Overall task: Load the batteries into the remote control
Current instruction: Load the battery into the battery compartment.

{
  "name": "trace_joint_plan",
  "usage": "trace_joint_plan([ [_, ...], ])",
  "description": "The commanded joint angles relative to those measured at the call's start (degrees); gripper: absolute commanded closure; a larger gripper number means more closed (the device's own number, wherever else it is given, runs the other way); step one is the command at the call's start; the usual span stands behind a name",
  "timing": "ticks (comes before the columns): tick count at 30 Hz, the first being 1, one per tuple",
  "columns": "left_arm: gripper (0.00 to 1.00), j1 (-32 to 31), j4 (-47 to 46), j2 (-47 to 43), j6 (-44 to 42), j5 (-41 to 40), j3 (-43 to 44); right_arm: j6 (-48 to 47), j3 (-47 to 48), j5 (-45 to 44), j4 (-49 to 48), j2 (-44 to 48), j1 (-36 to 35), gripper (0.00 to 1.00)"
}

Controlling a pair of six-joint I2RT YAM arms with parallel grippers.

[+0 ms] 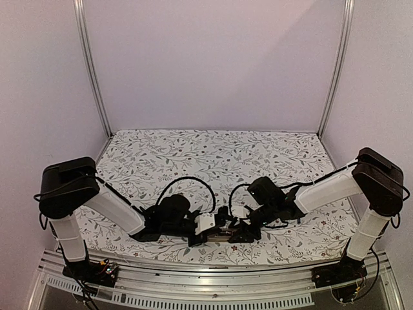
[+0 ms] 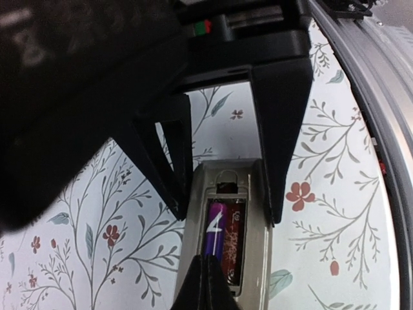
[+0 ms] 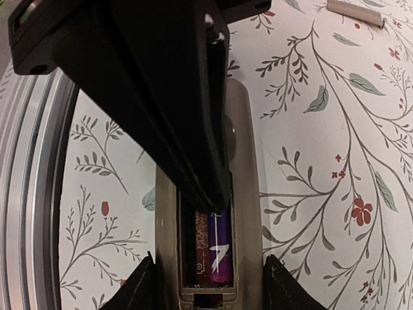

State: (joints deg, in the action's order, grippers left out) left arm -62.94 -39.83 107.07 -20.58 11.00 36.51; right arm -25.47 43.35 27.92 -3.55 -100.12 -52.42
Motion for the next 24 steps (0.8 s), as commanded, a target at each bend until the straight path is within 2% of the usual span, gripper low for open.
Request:
trace_joint_plan([
  [1,1.00,-0.65,4.45,3.03,-0.68,-0.59,-0.36,1.55,-0.29,-0.03,-4.84,0.12,0.03,0.52],
  [5,1.00,-0.25,0.20,-0.66,1.11,-1.25,-3.13,1.73,-0.45,-0.39,-4.73,1.17,0.07,0.49],
  [18,0.90,0.47,-0.05,-10.66,3.59,-2.04,-4.80,2.58,-0.60,-1.03,-3.99,5.05,0.65,0.35],
  [24,0.84,1.29,-1.22,-15.72,5.43,-4.82,-7.74,4.73,-0.13,1.00,-1.85,9.97,3.17,0.37],
])
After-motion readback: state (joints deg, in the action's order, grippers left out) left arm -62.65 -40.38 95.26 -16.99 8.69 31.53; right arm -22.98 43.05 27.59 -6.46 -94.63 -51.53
